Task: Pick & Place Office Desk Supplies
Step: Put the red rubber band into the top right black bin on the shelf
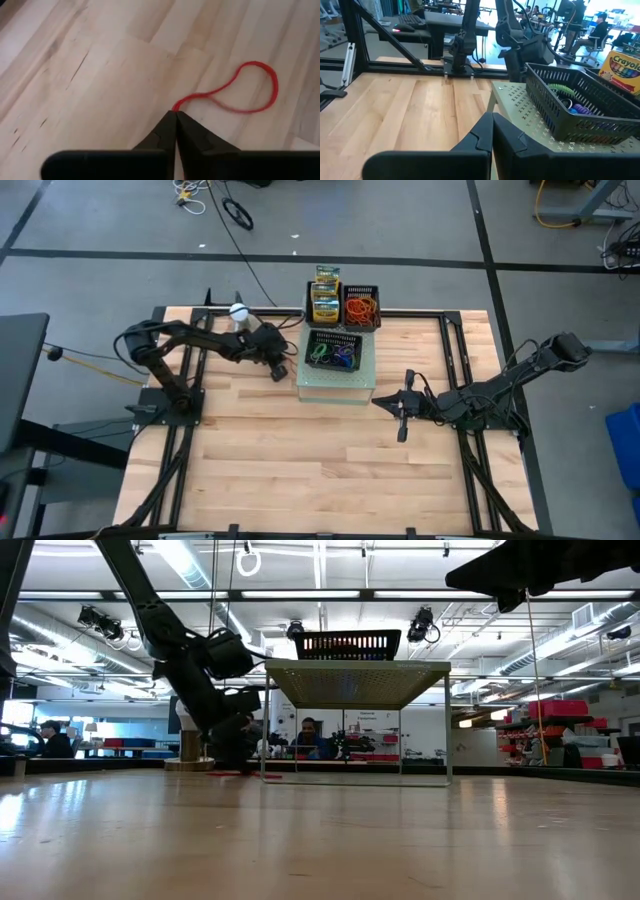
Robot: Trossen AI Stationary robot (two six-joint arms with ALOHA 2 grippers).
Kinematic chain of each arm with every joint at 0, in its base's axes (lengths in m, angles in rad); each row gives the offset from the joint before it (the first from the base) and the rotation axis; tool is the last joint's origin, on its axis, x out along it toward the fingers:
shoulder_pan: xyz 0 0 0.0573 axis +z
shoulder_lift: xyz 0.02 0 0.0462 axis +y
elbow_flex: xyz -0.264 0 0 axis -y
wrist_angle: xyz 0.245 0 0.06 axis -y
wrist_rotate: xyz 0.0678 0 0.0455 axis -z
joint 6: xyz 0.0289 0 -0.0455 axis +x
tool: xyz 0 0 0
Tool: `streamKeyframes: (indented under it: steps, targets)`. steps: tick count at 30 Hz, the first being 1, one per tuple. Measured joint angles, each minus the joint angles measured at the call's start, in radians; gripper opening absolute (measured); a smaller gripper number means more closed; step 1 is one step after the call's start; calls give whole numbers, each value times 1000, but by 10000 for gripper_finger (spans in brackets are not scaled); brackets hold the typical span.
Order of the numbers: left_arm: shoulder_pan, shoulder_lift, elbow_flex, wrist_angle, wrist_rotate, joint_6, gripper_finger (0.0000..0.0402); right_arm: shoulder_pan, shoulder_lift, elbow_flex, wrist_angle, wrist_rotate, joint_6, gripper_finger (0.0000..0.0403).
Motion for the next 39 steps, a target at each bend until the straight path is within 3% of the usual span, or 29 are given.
streamKeyframes:
  steps: [4,10,14,22,26,30,39]
  targets:
    - [-15,-41,-4,-42,-20,-11,5,0,0,0,0,0,7,7]
    - [-92,-198,-4,-171,-103,-62,4,0,0,0,0,0,9,7]
    - [-198,-338,-5,-251,-200,-134,4,0,0,0,-1,0,22,7]
    - [-485,-556,-74,-222,-383,-320,3,-5,0,7,-54,-2,67,7]
    - [-626,-567,-108,-181,-492,-386,3,-34,0,28,-142,-13,166,7]
    - [-734,-529,-148,-6,-552,-392,3,-69,21,62,-276,-13,304,13]
    - [-916,-378,-163,246,-575,-386,4,-33,245,187,-330,-45,427,74]
